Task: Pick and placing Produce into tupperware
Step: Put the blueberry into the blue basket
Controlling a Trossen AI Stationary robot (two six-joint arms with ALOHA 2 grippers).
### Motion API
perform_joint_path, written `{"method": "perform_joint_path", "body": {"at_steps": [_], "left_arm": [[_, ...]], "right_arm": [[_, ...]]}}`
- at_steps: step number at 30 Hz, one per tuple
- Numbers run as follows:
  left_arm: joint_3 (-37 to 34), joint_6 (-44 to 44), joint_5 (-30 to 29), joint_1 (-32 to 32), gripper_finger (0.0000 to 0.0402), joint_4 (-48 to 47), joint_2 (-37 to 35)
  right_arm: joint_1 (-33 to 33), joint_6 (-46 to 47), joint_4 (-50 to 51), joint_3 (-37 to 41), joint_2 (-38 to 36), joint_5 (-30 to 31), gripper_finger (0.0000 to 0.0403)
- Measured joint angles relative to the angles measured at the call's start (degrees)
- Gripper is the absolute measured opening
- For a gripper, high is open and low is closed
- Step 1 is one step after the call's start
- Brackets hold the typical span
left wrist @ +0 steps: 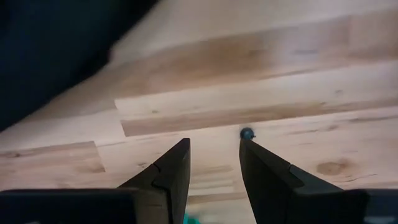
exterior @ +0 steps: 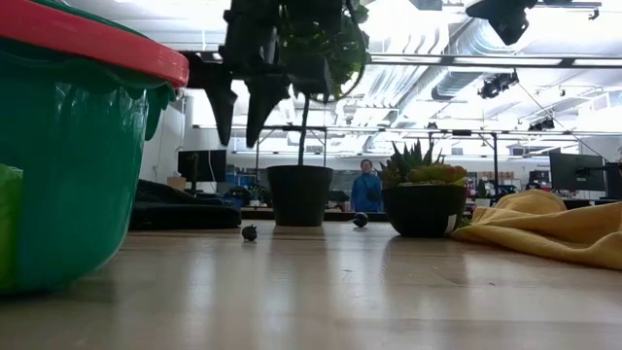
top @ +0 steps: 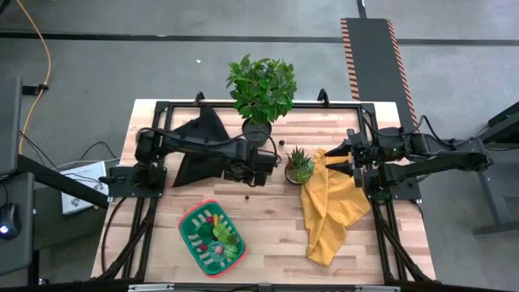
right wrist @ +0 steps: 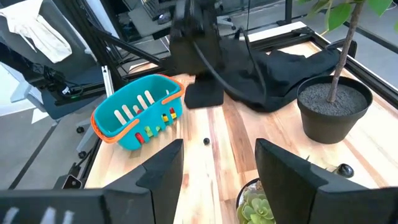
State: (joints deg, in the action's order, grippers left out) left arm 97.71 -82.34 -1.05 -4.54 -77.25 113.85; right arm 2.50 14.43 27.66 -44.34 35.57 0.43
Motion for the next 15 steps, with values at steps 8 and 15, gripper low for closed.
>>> {"method": "perform_joint_path", "body": {"at_steps": [8, 15], "left_arm": [[-0.7, -1.5, -4.9, 0.0, 0.0126, 5.0, -2.4], [-11.3, -4.7, 2.7, 0.5, 0.0126, 12.9, -3.0]], "right_arm": [[0.0, -0.1, 0.0, 0.0, 0.1, 0.7, 0.0191], [0.0, -0.1, 0.1, 0.0, -1.2, 2.1, 0.0191]]}}
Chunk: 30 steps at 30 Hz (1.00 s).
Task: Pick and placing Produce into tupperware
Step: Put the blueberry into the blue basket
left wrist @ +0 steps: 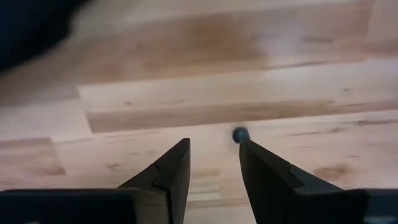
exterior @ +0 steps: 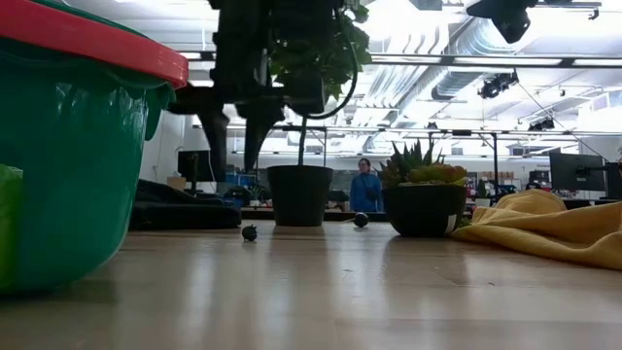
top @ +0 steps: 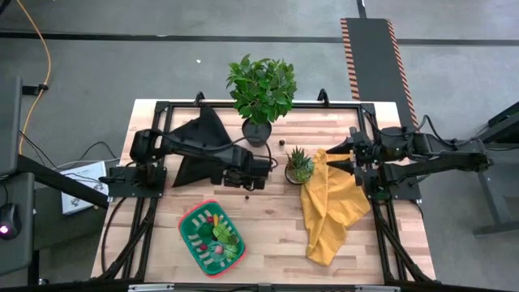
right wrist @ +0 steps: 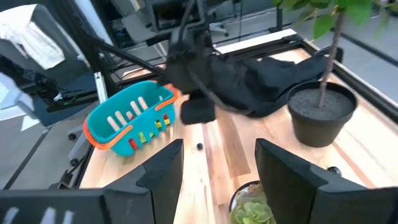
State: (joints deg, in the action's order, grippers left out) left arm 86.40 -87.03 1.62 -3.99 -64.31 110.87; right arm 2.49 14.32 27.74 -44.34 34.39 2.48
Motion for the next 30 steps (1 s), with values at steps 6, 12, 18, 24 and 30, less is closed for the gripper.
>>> {"method": "perform_joint_path", "body": {"at_steps": [6, 12, 18, 24, 30], "left_arm": [[-0.7, -1.3, -0.2, 0.9, 0.0126, 2.5, 0.1], [-1.7, -2.3, -0.2, 1.5, 0.0126, 6.3, 1.6], [-4.3, -3.5, 1.4, 1.9, 0.0126, 12.2, 1.8], [-4.4, -3.5, 0.8, 2.7, 0.0126, 12.0, 2.0], [-4.5, -3.5, 0.3, 3.3, 0.0126, 12.1, 2.3]], "right_arm": [[0.0, 0.0, 0.2, 0.0, 0.0, 1.0, 0.0191], [0.0, -0.4, -0.7, 0.0, 0.3, 1.9, 0.0191], [0.0, -0.4, -0.9, 0.0, 0.5, 1.9, 0.0191], [-1.2, -0.9, -1.0, 0.0, 0.6, 1.7, 0.0191], [-2.6, -0.9, -1.0, 0.0, 0.8, 0.1, 0.0191]]}}
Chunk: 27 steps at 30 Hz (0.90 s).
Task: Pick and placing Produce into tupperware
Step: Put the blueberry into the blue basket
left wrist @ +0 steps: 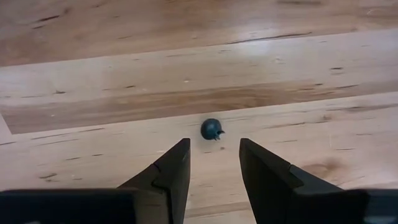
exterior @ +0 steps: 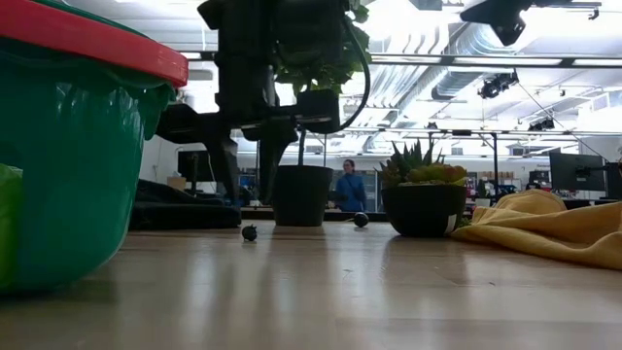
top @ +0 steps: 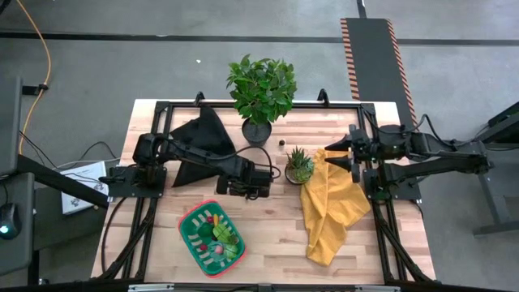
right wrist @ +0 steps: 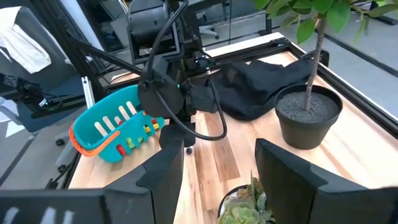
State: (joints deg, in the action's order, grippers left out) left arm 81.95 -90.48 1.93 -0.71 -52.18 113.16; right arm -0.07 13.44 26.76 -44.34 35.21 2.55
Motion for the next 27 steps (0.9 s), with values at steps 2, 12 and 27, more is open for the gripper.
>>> {"method": "perform_joint_path", "body": {"at_steps": [2, 12, 27], "left_arm": [[0.0, 0.0, -0.3, 0.1, 0.0126, 0.2, 0.0], [0.0, 0.0, -1.1, 0.1, 0.0126, 0.1, 0.7], [0.0, 1.2, 1.9, 0.5, 0.0126, 2.5, 3.8]], "right_arm": [[-0.2, 0.0, 0.0, 0.0, 0.2, -0.5, 0.0191], [-0.5, -0.4, -0.6, 0.0, 0.5, -1.3, 0.0191], [-0.4, -0.5, -0.5, 0.0, 0.4, -1.3, 0.0191]]}}
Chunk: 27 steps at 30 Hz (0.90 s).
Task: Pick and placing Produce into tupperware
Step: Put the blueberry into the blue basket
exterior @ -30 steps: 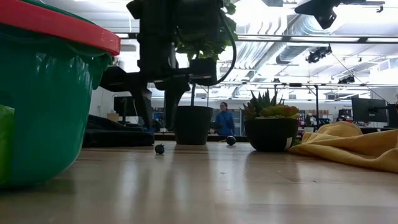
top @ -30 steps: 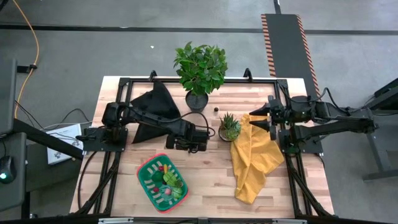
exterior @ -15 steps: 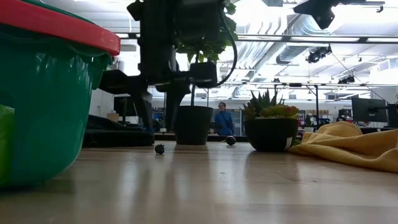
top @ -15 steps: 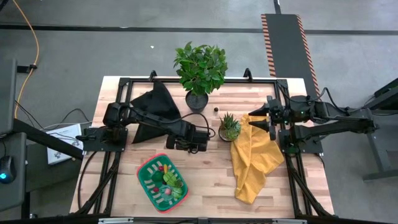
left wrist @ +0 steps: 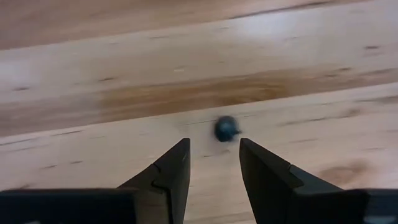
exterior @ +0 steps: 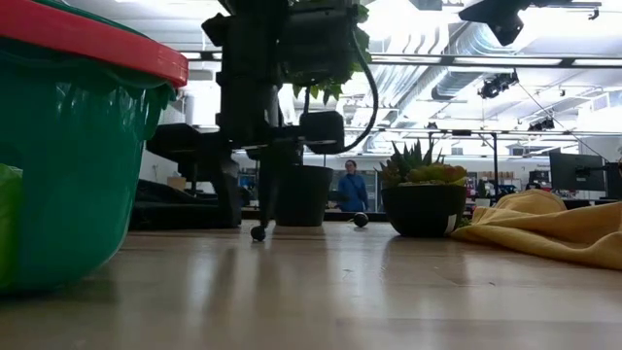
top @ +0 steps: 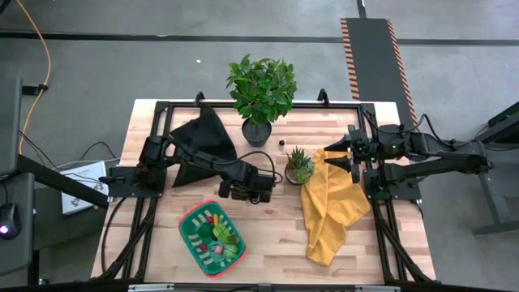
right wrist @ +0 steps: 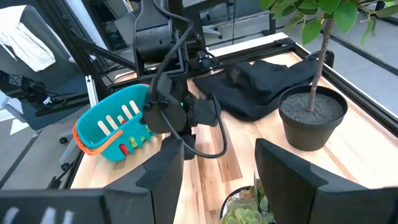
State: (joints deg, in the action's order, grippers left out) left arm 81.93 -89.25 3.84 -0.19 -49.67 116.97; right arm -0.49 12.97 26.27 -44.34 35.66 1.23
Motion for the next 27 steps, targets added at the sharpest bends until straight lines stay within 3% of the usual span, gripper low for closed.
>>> {"method": "perform_joint_path", "body": {"at_steps": [27], "left_arm": [[0.0, 0.3, -1.5, -0.2, 0.0126, -2.9, 0.3]], "right_arm": [[-1.5, 0.0, 0.0, 0.0, 0.0, -0.7, 0.0191]]}}
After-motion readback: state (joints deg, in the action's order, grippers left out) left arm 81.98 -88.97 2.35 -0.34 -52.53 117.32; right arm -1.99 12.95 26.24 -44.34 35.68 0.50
